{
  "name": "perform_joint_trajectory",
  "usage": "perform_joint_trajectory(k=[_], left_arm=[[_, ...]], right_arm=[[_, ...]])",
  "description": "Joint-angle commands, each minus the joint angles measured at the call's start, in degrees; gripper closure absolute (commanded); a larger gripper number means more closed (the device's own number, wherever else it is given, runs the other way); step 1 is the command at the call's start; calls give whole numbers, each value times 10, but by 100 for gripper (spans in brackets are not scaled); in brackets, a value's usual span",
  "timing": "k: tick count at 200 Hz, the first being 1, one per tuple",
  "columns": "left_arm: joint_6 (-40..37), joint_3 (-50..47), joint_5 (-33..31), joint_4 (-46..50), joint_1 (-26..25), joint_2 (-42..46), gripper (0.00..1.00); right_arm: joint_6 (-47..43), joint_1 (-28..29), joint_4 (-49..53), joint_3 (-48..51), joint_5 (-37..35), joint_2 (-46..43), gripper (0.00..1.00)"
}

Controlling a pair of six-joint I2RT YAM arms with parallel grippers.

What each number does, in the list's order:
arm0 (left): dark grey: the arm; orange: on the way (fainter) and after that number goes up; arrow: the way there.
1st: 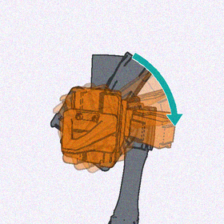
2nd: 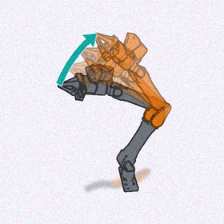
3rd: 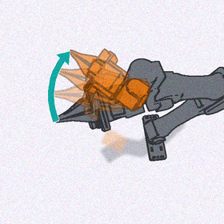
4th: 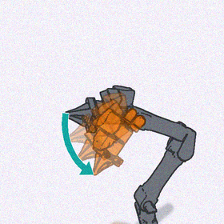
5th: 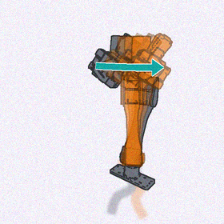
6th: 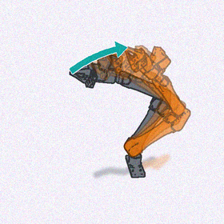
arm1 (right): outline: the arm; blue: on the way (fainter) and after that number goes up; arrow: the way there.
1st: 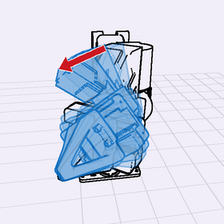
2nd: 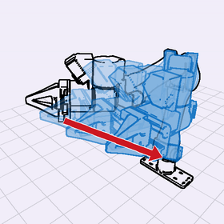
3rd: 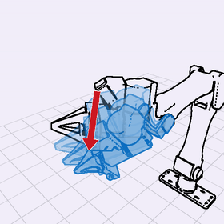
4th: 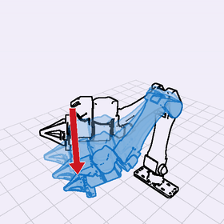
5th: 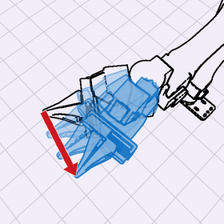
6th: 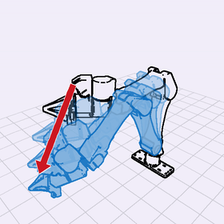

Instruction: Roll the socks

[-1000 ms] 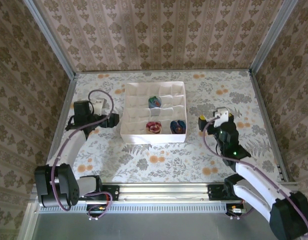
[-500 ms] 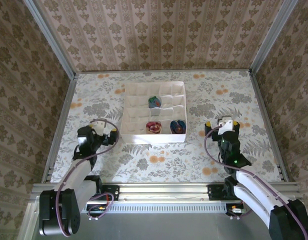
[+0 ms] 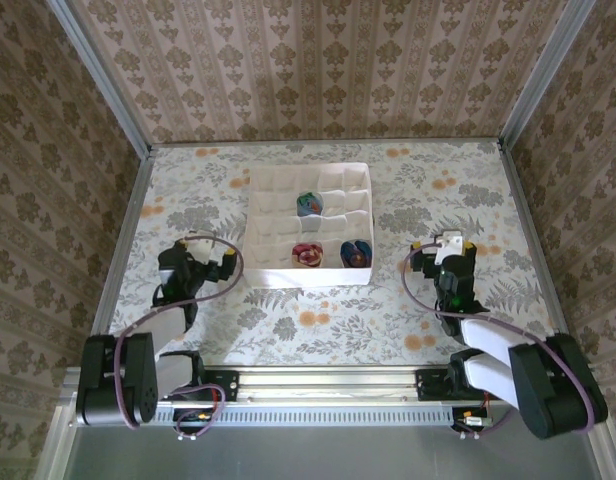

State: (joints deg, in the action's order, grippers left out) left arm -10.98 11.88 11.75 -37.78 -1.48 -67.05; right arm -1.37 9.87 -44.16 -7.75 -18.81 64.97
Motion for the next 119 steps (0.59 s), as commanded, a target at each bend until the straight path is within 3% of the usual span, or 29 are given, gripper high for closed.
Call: perform_joint_trajectory(k=[1, 49, 76, 92, 119], left_arm=[[2, 8, 1, -136, 1, -50, 0], [34, 22, 0, -255, 8, -172, 0], [39, 19, -15, -329, 8, -233, 0], [42, 40, -21, -256, 8, -214, 0], [46, 89, -23, -177, 13, -218, 0]], right_arm=[[-12, -4, -123, -27, 30, 58, 0], [-27, -10, -232, -57, 31, 209, 0], [-13, -27, -213, -66, 55, 216, 0], [-10, -33, -203, -82, 58, 238, 0], [19, -54, -83, -137, 71, 228, 0]])
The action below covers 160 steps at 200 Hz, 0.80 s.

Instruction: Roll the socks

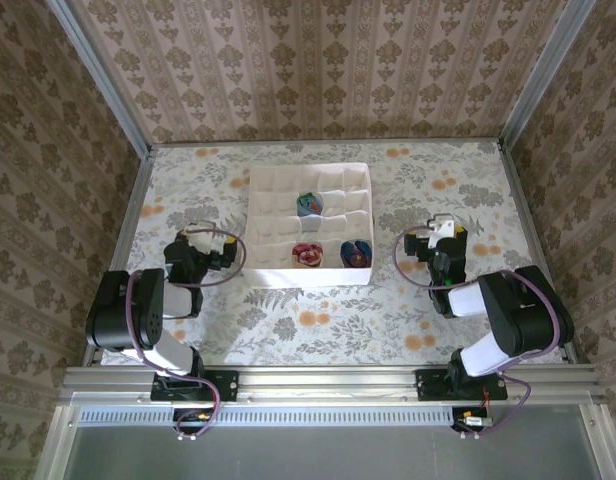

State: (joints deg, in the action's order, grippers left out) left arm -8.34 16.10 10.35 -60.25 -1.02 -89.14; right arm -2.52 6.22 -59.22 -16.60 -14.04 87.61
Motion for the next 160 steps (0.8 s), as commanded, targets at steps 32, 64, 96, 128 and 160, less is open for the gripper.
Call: perform_joint_trajectory(k=[32, 64, 96, 128, 160], left_arm=[[29, 55, -13, 63, 12, 4, 0], [29, 55, -14, 64, 12, 4, 0], [28, 55, -15, 65, 12, 5, 0], [29, 55, -15, 64, 12, 5, 0], [29, 55, -15, 65, 12, 4, 0]], right_arm=[[50, -49, 101, -66, 71, 0, 0], [50, -49, 101, -65, 71, -1, 0], [50, -49, 100, -65, 71, -1, 0], [50, -49, 100, -65, 71, 0, 0], [50, -49, 100, -65, 71, -1, 0]])
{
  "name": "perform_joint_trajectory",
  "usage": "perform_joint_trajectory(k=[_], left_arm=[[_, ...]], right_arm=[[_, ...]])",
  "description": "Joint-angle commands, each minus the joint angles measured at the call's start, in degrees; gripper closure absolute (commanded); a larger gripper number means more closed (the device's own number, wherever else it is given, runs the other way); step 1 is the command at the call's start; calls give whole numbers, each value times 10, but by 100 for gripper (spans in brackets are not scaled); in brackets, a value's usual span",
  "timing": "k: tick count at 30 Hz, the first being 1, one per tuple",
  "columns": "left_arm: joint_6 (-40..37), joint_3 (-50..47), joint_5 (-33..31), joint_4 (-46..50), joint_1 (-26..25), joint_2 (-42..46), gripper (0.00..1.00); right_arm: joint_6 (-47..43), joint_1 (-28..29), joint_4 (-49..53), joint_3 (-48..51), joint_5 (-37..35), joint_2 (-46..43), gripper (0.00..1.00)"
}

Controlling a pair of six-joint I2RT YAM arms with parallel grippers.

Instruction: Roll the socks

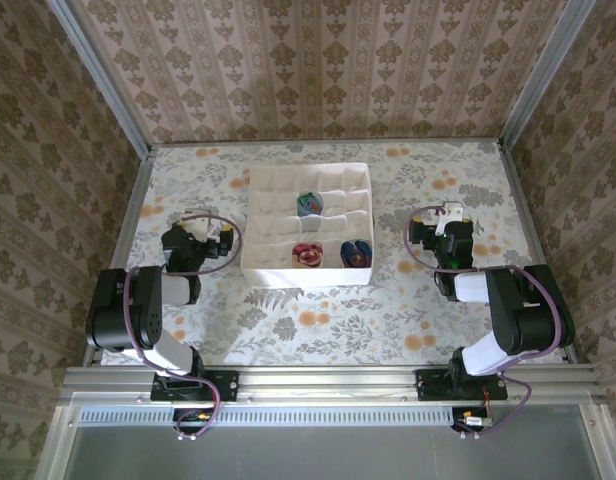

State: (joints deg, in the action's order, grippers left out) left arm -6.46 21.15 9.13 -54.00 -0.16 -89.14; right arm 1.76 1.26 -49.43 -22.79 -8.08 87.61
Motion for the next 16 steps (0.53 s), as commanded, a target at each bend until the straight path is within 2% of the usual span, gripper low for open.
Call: perform_joint_trajectory(k=[1, 13, 16], left_arm=[[10, 4, -2, 2, 3, 4, 0], [18, 14, -10, 19, 7, 2, 0], [24, 13, -34, 19, 7, 3, 0]], right_arm=[[7, 1, 2, -3, 11, 0, 0], [7, 1, 2, -4, 11, -1, 0], [7, 1, 2, -3, 11, 0, 0]])
